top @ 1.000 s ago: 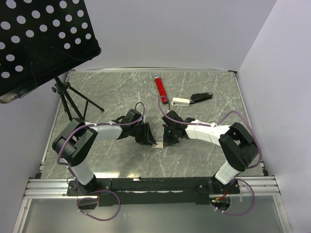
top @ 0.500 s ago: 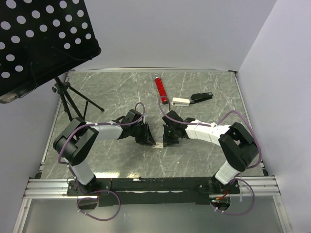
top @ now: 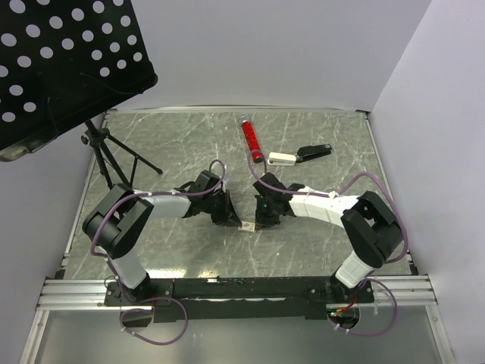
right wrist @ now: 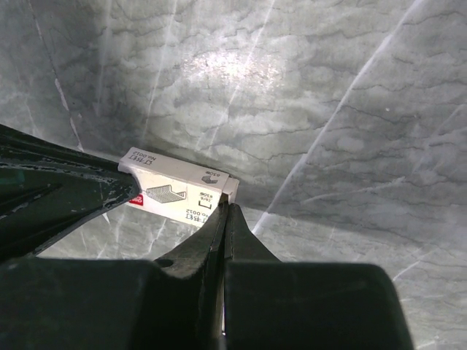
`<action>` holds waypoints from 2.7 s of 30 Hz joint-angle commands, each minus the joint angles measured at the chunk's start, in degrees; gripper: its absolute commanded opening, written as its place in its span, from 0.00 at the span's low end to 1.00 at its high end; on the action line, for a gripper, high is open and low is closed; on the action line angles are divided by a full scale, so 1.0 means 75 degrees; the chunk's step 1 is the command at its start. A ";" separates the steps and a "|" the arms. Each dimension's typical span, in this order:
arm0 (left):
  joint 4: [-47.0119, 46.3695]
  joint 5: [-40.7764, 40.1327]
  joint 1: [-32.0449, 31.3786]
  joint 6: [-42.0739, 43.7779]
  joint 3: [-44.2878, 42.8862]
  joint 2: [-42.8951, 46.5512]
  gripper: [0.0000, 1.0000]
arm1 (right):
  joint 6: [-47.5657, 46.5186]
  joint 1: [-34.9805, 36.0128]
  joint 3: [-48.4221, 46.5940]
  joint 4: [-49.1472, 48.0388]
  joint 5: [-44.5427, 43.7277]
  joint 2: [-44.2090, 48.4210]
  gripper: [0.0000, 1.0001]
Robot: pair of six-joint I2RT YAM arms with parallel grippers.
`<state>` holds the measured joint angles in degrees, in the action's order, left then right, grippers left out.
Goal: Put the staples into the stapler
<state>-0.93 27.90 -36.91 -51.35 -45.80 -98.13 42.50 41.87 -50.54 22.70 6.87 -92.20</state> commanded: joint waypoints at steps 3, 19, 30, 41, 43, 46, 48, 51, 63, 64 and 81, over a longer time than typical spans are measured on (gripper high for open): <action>-0.0778 0.0347 0.0139 -0.0266 0.0224 0.0275 0.01 | -0.0170 0.0078 -0.0491 0.0651 -0.0575 -0.0105 0.00; -0.0323 0.0147 0.0631 0.0354 0.0365 0.0521 0.01 | -0.0909 0.0066 -0.1030 0.1462 -0.1233 -0.0409 0.00; 0.0100 -0.0181 0.1018 0.0893 0.0505 0.0650 0.01 | -0.1213 -0.0156 -0.0902 0.1473 -0.1069 -0.0328 0.00; 0.0674 -0.0684 0.1909 0.1304 0.0576 0.0978 0.09 | -0.1577 -0.0203 -0.1112 0.1661 -0.1010 -0.0362 0.06; 0.0698 -0.0766 0.2026 0.1304 0.0587 0.1013 0.15 | -0.1600 -0.0192 -0.1182 0.1684 -0.1010 -0.0386 0.10; 0.0745 -0.0872 0.2155 0.1316 0.0599 0.1176 0.22 | -0.1659 -0.0192 -0.1264 0.1719 -0.0975 -0.0316 0.19; 0.0815 -0.0977 0.2225 0.1374 0.0587 0.1306 0.28 | -0.1706 -0.0192 -0.1335 0.1790 -0.0975 -0.0211 0.26; 0.1014 -0.1188 0.2319 0.1503 0.0517 0.1575 0.40 | -0.1823 -0.0203 -0.1545 0.1977 -0.0987 -0.0070 0.35; 0.2291 -0.2312 0.2378 0.3025 -0.0150 0.3344 0.87 | -0.3813 -0.2042 -0.3068 0.2037 -0.1374 0.0295 0.90; 0.2466 -0.2418 0.2378 0.3178 -0.0186 0.3682 0.88 | -0.3966 -0.2217 -0.3441 0.2001 -0.1350 0.0166 0.93; 0.2269 -0.4727 0.2378 0.4714 0.0330 0.5479 0.99 | -0.5279 -0.3496 -0.8388 0.1977 0.0582 -0.4158 0.94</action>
<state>17.65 -2.26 -19.25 -17.69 -42.96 -56.05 7.18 16.23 -106.80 37.01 4.91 -119.92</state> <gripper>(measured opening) 0.993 0.943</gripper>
